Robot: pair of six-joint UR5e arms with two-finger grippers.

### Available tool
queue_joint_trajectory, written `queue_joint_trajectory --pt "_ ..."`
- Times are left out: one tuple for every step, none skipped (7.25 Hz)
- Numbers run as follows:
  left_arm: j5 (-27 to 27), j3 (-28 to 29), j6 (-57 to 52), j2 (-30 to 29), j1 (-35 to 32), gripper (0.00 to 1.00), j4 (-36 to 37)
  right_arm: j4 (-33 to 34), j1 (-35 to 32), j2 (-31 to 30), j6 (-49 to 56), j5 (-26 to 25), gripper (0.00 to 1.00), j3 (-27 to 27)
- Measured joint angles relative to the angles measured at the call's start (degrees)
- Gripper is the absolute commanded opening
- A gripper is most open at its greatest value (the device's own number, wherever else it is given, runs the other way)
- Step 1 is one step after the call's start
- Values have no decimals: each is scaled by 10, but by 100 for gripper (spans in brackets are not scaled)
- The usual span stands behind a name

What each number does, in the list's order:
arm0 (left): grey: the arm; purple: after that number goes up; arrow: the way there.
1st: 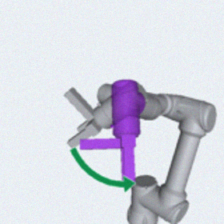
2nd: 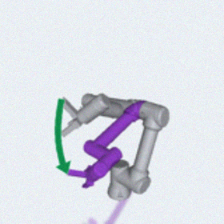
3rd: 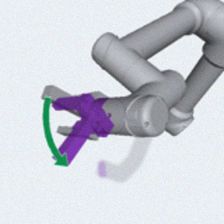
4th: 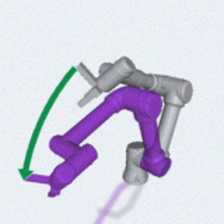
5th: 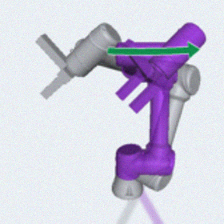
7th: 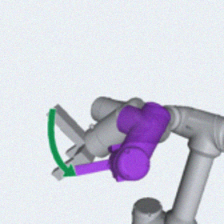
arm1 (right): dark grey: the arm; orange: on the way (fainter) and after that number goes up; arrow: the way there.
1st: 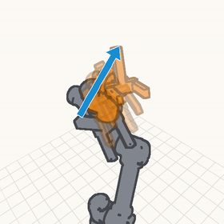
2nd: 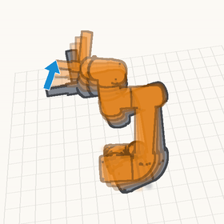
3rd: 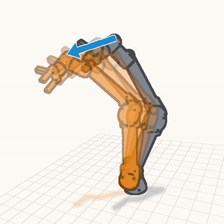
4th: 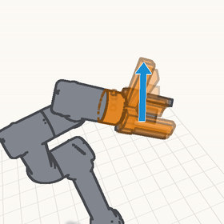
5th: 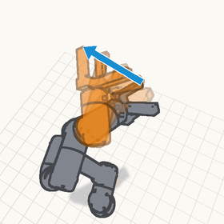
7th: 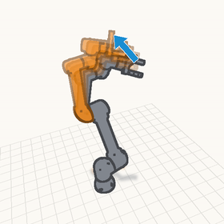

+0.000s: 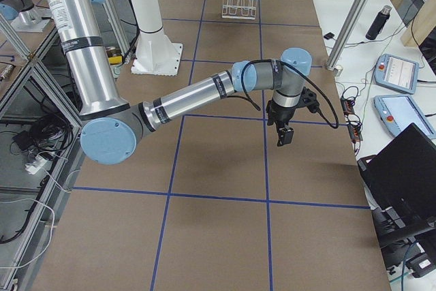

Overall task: Hang cup on cup holder
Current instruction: 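Move the cup with the left gripper over the wire rack's hook, then hang the cup on the rack hook and release with the left gripper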

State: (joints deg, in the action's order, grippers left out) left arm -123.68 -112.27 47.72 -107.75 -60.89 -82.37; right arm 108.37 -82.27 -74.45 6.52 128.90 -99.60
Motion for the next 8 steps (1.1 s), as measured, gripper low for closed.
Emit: queue_joint_trajectory --pt "4 9 0 2 2 0 -9 0 0 0 -2 0 100 0" --pt "5 22 1 3 4 0 -20 0 0 0 -3 1 100 0" --pt "6 38 1 4 7 12 -30 0 0 0 -4 2 100 0" --pt "5 50 2 4 11 63 -35 0 0 -1 -5 3 100 0" --pt "5 58 2 4 15 90 -40 0 0 -1 -5 4 100 0" --pt "4 66 2 5 18 98 -51 0 0 -1 -5 4 100 0" --pt "2 68 4 5 20 98 -64 0 1 -1 -5 5 100 -1" --pt "0 52 7 6 20 98 -71 0 1 -1 -5 5 100 -1"
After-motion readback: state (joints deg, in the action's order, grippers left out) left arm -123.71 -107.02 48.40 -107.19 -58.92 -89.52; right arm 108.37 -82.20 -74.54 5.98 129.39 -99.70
